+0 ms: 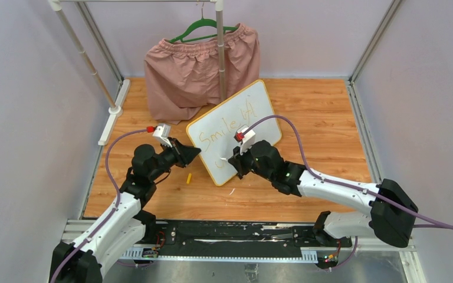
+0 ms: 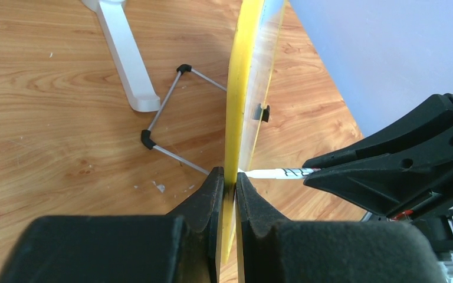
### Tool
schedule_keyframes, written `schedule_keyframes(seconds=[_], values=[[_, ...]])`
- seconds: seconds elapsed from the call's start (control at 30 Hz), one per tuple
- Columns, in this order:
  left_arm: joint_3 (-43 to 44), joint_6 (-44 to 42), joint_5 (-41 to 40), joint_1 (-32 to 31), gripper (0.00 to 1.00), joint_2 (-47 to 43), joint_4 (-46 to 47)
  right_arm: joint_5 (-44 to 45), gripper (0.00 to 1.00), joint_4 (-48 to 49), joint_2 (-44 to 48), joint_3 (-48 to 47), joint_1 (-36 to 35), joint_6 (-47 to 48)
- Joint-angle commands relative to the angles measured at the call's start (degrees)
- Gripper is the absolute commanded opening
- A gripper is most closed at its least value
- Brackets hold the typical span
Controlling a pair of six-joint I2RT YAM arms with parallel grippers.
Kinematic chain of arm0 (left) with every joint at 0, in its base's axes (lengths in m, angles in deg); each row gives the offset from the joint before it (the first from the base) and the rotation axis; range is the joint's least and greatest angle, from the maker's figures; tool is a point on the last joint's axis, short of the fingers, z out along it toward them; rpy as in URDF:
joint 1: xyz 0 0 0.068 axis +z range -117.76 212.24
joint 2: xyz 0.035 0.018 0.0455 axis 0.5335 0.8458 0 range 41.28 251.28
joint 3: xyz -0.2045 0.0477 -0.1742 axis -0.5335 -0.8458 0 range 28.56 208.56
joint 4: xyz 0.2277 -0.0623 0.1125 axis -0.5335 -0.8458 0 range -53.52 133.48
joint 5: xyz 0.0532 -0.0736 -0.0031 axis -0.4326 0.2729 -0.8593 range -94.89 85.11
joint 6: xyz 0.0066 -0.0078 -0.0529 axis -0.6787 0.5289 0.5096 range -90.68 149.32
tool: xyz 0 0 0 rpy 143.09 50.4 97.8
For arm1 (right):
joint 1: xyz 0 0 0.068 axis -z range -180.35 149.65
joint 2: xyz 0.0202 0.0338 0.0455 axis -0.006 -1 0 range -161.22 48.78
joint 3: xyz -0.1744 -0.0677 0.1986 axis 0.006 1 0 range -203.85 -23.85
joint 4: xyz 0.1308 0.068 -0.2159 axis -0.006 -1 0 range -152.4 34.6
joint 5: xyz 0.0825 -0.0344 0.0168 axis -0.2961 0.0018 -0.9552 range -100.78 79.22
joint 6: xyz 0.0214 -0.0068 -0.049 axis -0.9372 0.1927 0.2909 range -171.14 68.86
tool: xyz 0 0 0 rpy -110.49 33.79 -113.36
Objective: Write a sentence on the whiteboard
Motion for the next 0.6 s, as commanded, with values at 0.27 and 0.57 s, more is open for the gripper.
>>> schedule_keyframes(seconds=[0.27,0.57], values=[[-0.04,0.13,1.38,-0.35,0.0,-1.23,1.7,-3.01,0.0,2.41,-1.03,-1.81,-2.23,1.1],[-0.13,0.12,1.38,-0.33,0.0,-1.63,1.7,-4.87,0.0,1.43,-2.36,-2.37,-2.93,0.99]])
